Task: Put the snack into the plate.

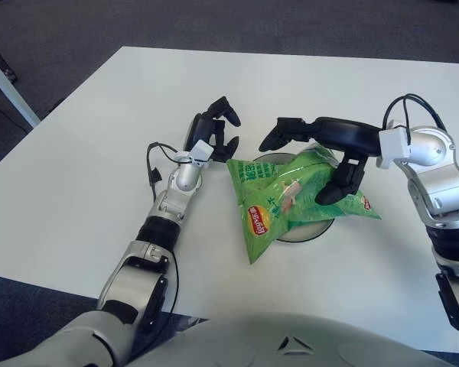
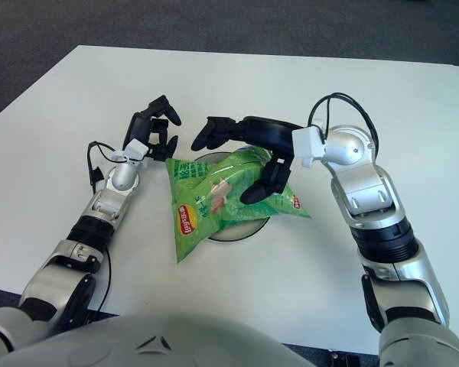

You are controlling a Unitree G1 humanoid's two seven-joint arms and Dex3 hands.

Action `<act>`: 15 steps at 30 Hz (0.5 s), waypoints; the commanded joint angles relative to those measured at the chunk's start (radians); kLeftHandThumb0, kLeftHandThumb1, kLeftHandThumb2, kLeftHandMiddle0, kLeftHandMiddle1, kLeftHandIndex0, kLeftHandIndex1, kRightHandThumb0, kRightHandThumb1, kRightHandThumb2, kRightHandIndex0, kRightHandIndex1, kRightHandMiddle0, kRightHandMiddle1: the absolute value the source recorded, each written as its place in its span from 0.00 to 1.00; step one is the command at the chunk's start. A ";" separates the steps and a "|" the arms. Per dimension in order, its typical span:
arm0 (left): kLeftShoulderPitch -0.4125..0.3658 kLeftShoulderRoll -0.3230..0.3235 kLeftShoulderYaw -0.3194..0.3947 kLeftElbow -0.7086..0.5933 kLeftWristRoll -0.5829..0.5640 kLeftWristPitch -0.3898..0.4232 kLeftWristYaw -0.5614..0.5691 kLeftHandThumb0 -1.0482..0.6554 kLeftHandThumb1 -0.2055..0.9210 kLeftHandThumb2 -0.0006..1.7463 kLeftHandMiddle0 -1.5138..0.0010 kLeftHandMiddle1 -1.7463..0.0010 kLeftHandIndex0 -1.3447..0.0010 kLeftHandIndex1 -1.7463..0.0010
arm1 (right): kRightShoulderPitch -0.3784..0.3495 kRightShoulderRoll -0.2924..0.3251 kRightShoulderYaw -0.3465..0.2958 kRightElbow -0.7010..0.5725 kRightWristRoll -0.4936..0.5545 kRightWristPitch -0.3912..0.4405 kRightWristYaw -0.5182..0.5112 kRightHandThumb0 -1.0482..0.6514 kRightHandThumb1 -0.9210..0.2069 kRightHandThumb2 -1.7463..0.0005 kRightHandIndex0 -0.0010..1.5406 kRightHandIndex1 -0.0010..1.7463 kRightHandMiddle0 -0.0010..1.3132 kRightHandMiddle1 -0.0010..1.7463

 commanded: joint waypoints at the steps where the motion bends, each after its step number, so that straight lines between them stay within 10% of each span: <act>1: 0.044 -0.004 -0.010 0.052 -0.006 -0.011 -0.018 0.31 0.38 0.82 0.12 0.00 0.49 0.00 | -0.014 -0.040 -0.031 0.015 0.004 -0.015 0.011 0.07 0.32 0.63 0.00 0.11 0.00 0.26; 15: 0.038 0.003 0.002 0.059 -0.041 0.020 -0.081 0.32 0.42 0.79 0.13 0.00 0.52 0.00 | 0.024 -0.143 -0.225 0.069 0.123 -0.044 0.056 0.07 0.30 0.64 0.02 0.01 0.00 0.23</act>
